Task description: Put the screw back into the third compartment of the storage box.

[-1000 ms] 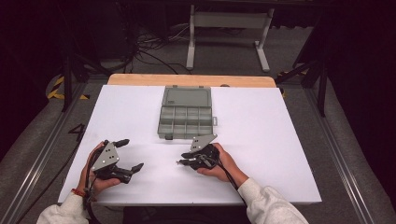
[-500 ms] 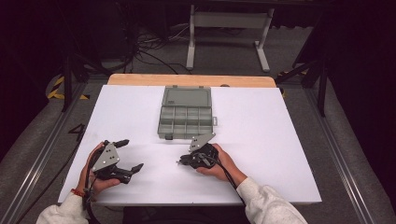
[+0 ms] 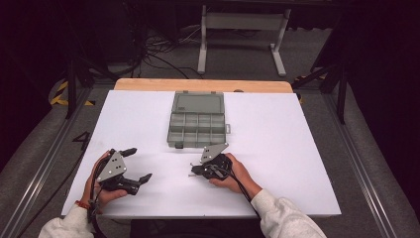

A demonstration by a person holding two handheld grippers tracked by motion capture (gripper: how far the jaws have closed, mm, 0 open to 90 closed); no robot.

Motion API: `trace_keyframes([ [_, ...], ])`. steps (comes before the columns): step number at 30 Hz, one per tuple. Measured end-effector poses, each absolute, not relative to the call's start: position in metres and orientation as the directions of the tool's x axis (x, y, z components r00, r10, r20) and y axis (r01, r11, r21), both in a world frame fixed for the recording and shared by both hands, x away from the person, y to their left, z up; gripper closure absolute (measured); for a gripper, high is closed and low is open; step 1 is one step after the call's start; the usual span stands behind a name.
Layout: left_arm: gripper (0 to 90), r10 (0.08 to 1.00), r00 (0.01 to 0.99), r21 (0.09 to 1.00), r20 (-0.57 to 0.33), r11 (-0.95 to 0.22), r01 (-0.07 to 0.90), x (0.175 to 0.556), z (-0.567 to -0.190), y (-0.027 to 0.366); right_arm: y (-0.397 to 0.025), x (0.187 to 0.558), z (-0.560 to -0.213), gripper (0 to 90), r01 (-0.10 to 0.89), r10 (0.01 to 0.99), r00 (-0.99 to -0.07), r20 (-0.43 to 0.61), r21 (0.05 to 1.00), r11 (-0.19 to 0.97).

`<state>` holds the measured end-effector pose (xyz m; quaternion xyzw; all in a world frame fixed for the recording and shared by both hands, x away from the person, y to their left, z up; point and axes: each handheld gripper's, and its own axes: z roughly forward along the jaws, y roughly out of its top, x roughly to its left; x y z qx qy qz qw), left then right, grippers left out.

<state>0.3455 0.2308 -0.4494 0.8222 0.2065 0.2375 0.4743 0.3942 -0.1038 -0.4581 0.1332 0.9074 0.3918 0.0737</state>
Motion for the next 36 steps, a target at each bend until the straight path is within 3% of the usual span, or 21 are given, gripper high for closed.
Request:
trace_keyframes([
  [36, 5.3, 0.57, 0.801, 0.893, 0.185, -0.437, 0.105, 0.344, -0.448, 0.231, -0.141, 0.399, -0.414, 88.7, 0.15, 0.384, -0.92, -0.078, 0.836, 0.528],
])
